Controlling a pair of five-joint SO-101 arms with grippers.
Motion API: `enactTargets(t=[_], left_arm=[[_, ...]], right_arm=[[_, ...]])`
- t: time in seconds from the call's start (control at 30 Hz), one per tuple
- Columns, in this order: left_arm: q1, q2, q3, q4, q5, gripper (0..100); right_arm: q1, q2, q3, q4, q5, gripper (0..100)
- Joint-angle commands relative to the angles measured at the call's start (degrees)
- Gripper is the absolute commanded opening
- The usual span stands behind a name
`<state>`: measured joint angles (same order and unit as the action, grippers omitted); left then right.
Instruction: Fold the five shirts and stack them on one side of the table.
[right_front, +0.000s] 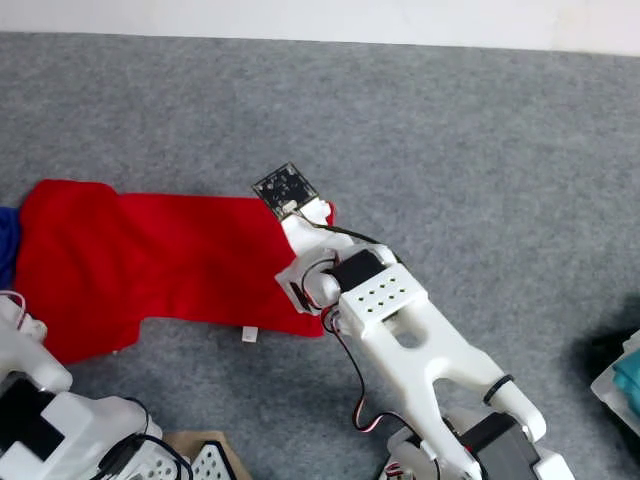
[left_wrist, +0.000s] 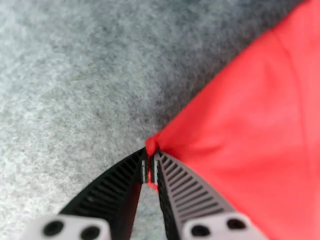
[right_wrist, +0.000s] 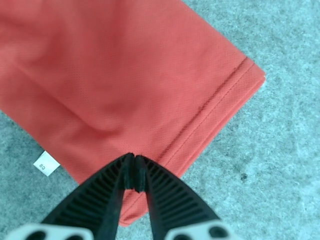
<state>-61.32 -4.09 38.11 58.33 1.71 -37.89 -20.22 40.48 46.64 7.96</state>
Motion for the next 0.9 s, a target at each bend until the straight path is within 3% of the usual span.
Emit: enactTargets(t=[0.0,0.33,0.43,0.53,0.87], left_arm=[[-0.2,-0.1,1.2,0.1,-5.1,1],[-0.3,-0.1,0.9,-3.3,-5.7,1],[-0.2,-0.4,0.7,-3.3,-9.9,8],[-0.2,-0.7,0.8,-3.0,-9.6,14],[-0.7,-0.1,1.8,-3.2,-9.8,15]], right_arm=[[0.7,-0.7,-0.7,-0.7,-0.4,0.6],[0.7,-0.8,-0.7,-0.6,-0.3,0.6],[0.7,-0.8,-0.7,-0.6,-0.3,0.6],[0.6,-0.8,-0.7,-0.6,-0.3,0.6],[0.6,-0.8,-0.7,-0.6,-0.3,0.6]])
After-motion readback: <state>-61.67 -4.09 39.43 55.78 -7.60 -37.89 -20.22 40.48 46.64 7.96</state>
